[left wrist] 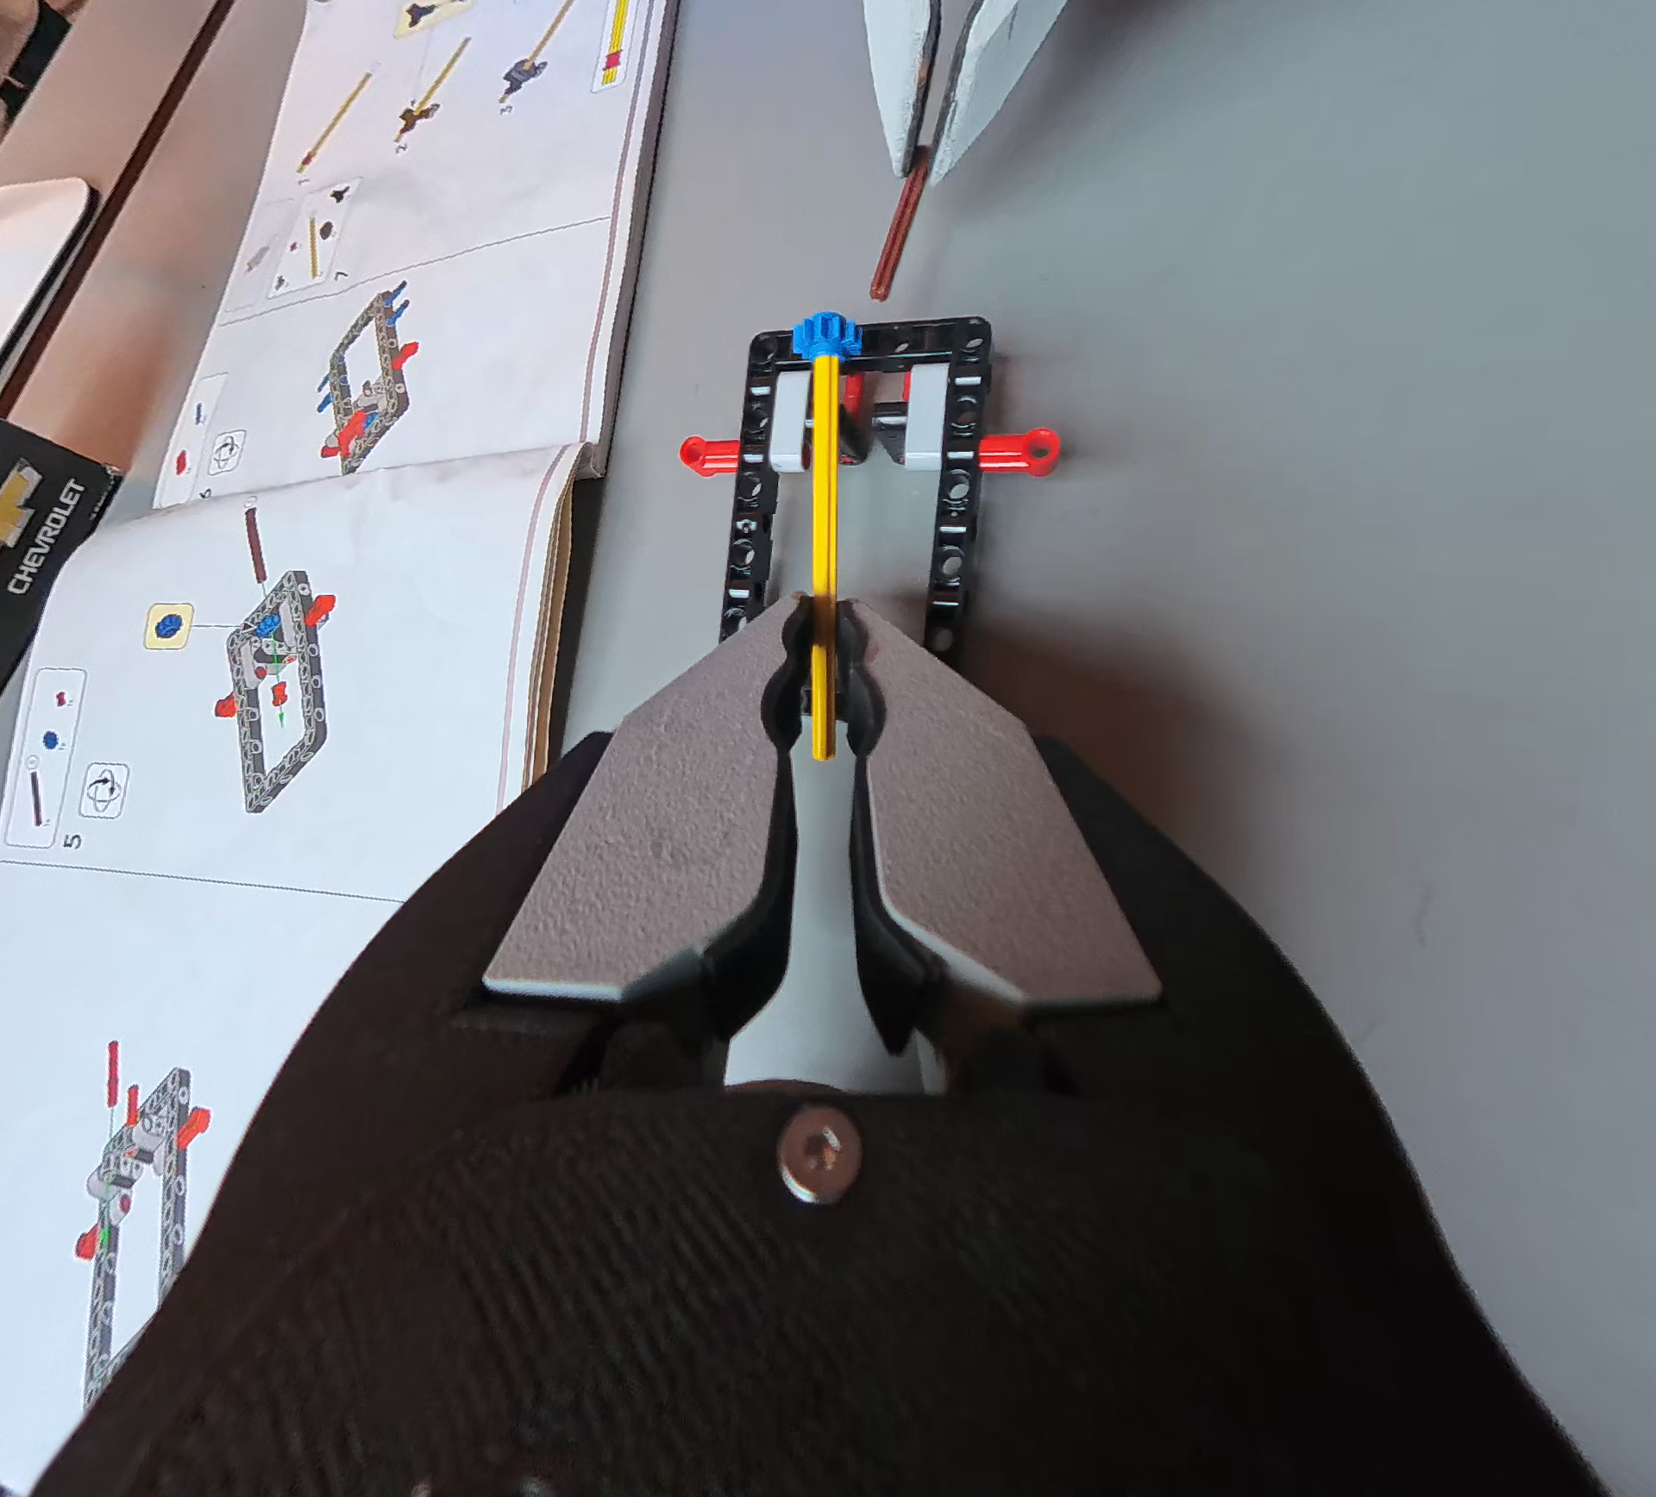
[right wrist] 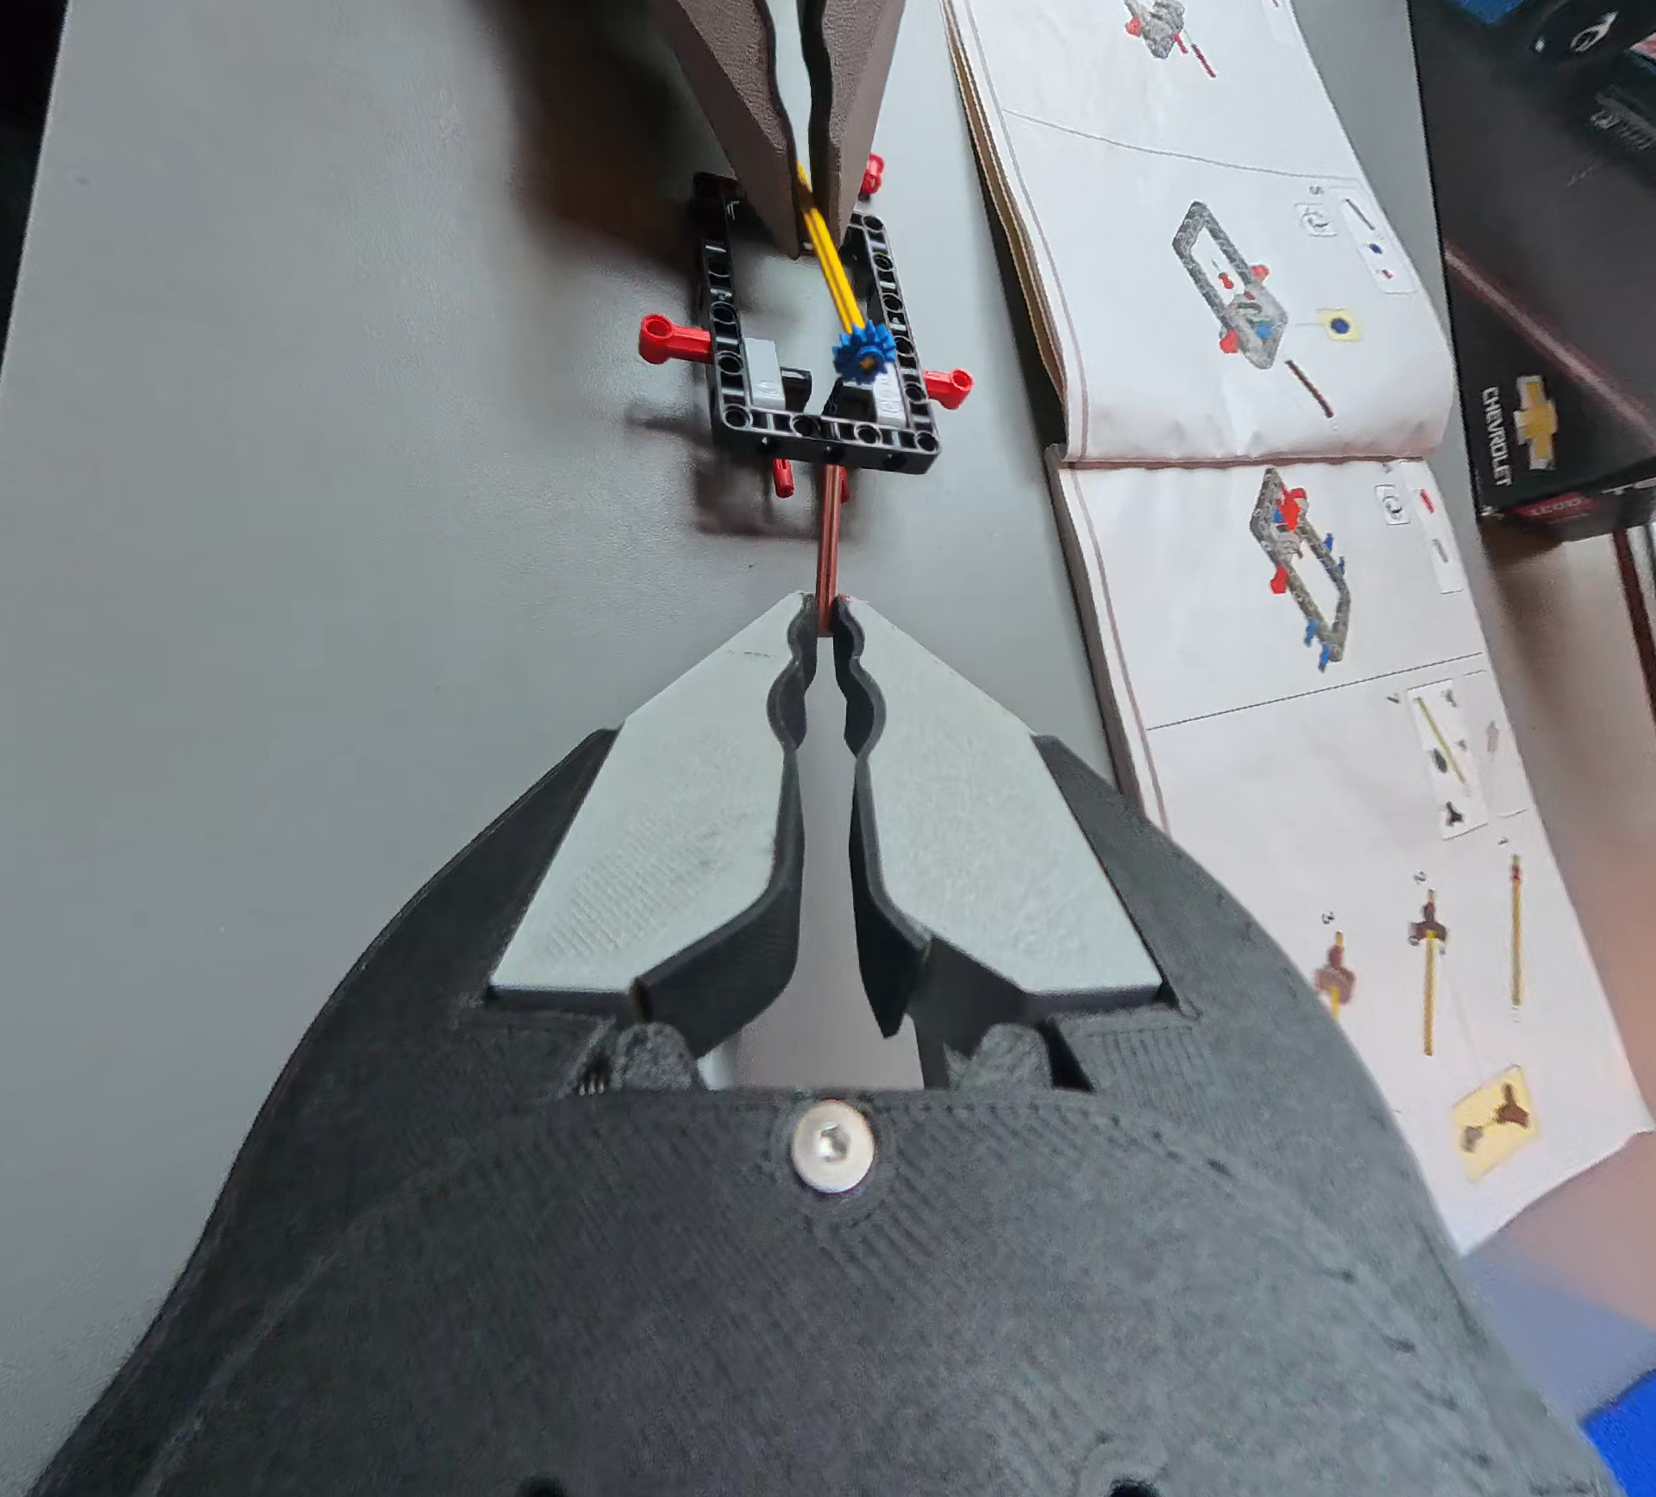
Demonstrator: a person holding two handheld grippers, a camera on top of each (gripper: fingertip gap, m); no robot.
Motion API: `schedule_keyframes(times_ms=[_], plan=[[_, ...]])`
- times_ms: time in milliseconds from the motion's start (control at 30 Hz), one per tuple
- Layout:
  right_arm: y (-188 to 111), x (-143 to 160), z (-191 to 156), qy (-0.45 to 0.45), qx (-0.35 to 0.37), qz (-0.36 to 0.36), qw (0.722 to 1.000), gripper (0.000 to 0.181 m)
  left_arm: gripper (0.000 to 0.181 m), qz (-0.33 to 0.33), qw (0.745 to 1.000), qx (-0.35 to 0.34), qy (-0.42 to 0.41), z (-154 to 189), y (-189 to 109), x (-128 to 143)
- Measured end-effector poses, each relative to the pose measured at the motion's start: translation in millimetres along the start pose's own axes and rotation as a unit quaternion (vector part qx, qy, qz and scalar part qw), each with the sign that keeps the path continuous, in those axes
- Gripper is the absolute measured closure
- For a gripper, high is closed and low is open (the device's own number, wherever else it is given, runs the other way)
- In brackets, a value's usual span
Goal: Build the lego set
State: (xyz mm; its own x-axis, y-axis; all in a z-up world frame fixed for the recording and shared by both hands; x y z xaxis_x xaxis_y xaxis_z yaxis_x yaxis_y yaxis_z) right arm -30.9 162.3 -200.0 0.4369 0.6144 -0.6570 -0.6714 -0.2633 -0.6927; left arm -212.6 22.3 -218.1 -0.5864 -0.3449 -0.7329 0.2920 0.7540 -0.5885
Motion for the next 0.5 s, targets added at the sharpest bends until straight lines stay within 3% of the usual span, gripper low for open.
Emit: schedule_keyframes(times_ms=[233,500], plan=[[6.6,-10.0,-9.6,-0.080,0.039,-0.065,0.994,0.181,0.179,-0.004,1.000,0.003,0.001,0.7,-0.2,0.9],[6.0,-14.5,-4.1,-0.102,0.054,-0.085,0.990,0.181,0.179,0.006,1.000,0.003,-0.010,-2.0,-3.8,2.3]])
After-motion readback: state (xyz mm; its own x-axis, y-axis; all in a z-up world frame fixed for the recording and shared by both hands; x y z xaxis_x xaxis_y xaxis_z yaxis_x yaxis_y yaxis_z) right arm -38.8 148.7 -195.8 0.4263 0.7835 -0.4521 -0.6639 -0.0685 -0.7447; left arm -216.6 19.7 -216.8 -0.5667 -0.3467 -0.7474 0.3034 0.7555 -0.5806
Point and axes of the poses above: each gripper's, where its closed fingertips meet, y out along the fingers, x out of its underside, z = x × y across the jaws, the point moved 10 cm from there along -y, back along the fingers, and after that the axes turned 5 degrees about -x, right-handed, at the moved point
